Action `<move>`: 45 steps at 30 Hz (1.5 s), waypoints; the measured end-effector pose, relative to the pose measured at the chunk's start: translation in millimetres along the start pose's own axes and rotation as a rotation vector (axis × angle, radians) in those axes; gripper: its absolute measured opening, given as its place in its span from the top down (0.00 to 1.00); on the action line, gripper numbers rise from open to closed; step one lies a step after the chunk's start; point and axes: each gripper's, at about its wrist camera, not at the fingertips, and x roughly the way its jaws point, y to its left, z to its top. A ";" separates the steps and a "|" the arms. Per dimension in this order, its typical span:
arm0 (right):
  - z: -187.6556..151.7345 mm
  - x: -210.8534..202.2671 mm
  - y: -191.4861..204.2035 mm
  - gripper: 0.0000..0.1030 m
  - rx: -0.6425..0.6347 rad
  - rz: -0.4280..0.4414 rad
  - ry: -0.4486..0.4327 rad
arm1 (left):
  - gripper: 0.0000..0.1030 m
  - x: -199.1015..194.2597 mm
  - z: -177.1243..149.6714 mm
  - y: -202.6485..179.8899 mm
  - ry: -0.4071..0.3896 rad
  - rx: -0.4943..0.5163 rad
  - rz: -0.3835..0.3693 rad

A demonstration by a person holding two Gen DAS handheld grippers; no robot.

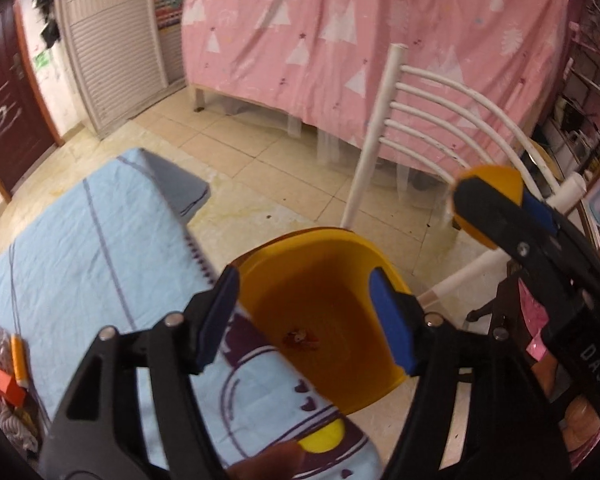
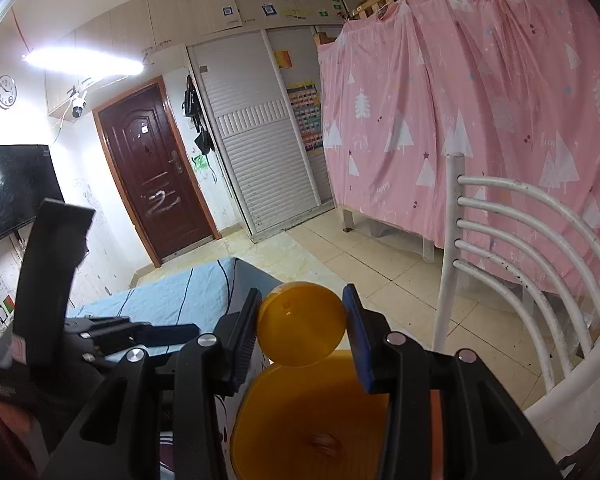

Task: Collect trash
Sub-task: 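Carry both items to the yellow bin and open both tools over it, then move both open tools back over the pile on the bed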

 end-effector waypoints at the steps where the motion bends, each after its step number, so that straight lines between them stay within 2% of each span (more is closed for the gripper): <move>1: -0.3 2.9 2.4 0.65 0.000 0.003 0.011 | 0.37 -2.1 -0.7 5.5 -0.001 -0.018 0.005; 3: -2.2 7.9 8.1 0.64 -0.009 -0.002 0.026 | 0.36 -6.1 -2.3 14.9 -0.004 -0.046 0.022; 5: -2.4 12.8 13.4 0.58 -0.014 -0.007 0.040 | 0.36 -15.9 -4.9 23.9 -0.013 -0.074 0.028; 7: -1.1 18.5 19.1 0.47 -0.023 -0.001 0.050 | 0.35 -25.6 -6.9 29.7 -0.027 -0.091 0.036; 10: 0.3 24.5 31.3 0.43 -0.039 0.009 0.058 | 0.34 -47.7 -11.8 43.4 -0.063 -0.119 0.053; 18: 8.5 39.6 77.3 0.41 -0.092 0.053 0.083 | 0.32 -103.5 -28.1 88.2 -0.145 -0.217 0.100; 28: 12.9 52.1 169.0 0.40 -0.200 0.169 0.109 | 0.32 -163.6 -63.9 155.6 -0.228 -0.336 0.178; 35: 6.8 59.1 228.6 0.40 -0.261 0.240 0.135 | 0.31 -185.4 -92.1 198.1 -0.247 -0.402 0.232; 45: -8.6 70.5 288.8 0.40 -0.325 0.295 0.188 | 0.31 -202.2 -131.7 250.3 -0.261 -0.486 0.283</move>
